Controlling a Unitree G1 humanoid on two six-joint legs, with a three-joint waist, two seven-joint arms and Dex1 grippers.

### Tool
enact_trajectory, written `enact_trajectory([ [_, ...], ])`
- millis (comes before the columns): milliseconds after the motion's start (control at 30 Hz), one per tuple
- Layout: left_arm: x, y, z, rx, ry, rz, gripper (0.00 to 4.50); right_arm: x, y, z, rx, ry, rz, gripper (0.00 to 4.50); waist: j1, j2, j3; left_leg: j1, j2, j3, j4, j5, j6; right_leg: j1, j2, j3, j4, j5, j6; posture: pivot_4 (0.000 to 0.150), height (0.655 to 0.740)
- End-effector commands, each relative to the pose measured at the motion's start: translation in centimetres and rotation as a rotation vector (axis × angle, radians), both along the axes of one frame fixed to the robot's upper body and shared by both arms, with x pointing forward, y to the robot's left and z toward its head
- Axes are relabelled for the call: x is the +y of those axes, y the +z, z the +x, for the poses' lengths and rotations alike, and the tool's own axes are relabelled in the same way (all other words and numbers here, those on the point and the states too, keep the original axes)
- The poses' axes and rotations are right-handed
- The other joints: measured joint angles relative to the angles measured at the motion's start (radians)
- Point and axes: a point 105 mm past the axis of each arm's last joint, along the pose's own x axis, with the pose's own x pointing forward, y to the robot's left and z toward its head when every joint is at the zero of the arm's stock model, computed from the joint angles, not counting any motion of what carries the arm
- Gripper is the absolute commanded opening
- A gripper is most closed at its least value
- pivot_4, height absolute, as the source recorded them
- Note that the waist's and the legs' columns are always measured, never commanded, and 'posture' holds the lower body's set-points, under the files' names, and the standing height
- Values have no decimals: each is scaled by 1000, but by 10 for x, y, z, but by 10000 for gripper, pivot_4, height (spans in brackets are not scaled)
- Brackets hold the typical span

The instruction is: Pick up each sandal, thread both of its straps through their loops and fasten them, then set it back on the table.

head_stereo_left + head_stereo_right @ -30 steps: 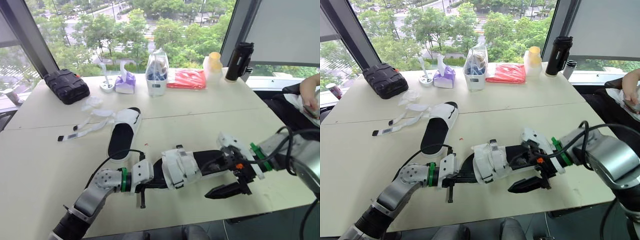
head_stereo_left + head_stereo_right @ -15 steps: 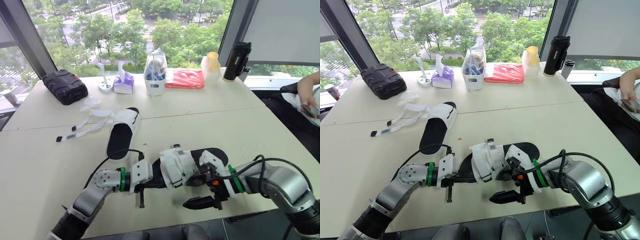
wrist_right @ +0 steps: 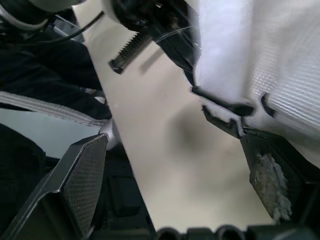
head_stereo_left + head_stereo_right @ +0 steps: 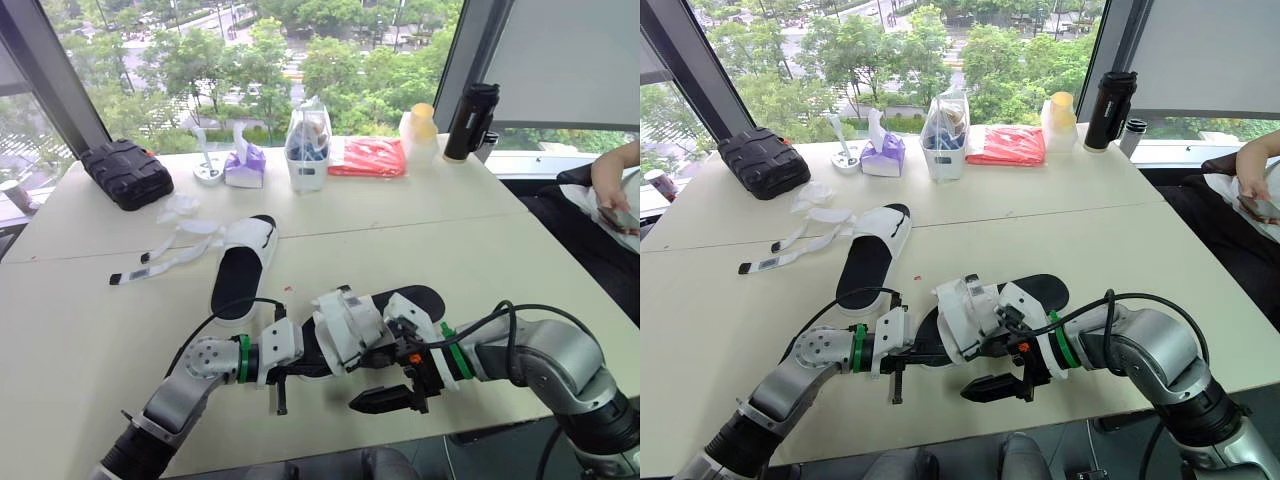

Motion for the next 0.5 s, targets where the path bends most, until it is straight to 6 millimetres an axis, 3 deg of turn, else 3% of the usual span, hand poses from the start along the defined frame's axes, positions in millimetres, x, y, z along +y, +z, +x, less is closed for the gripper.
enact_trajectory([
  [33,4,-31,-8,108,7,91,0,15,27,-5,-95,86,85,44690,0,0,0,0,0,0,0,0,0,0,0,0,0,0,0,1500,7400],
  [133,3,-31,-8,107,6,92,0,15,26,-5,-86,91,82,44690,0,0,0,0,0,0,0,0,0,0,0,0,0,0,0,1500,7400],
  [233,3,-31,-8,106,6,92,0,16,22,-4,-74,97,67,36784,0,0,0,0,0,0,0,0,0,0,0,0,0,0,0,1500,7400],
  [467,2,-30,-7,103,10,91,0,17,13,1,-50,93,40,2244,0,0,0,-1,0,0,0,0,0,-1,0,0,0,0,0,1500,7400],
  [500,2,-30,-7,102,11,91,0,16,11,1,-46,93,37,137,1,0,0,-1,0,0,-1,0,0,-1,0,0,0,0,0,1500,7400],
])
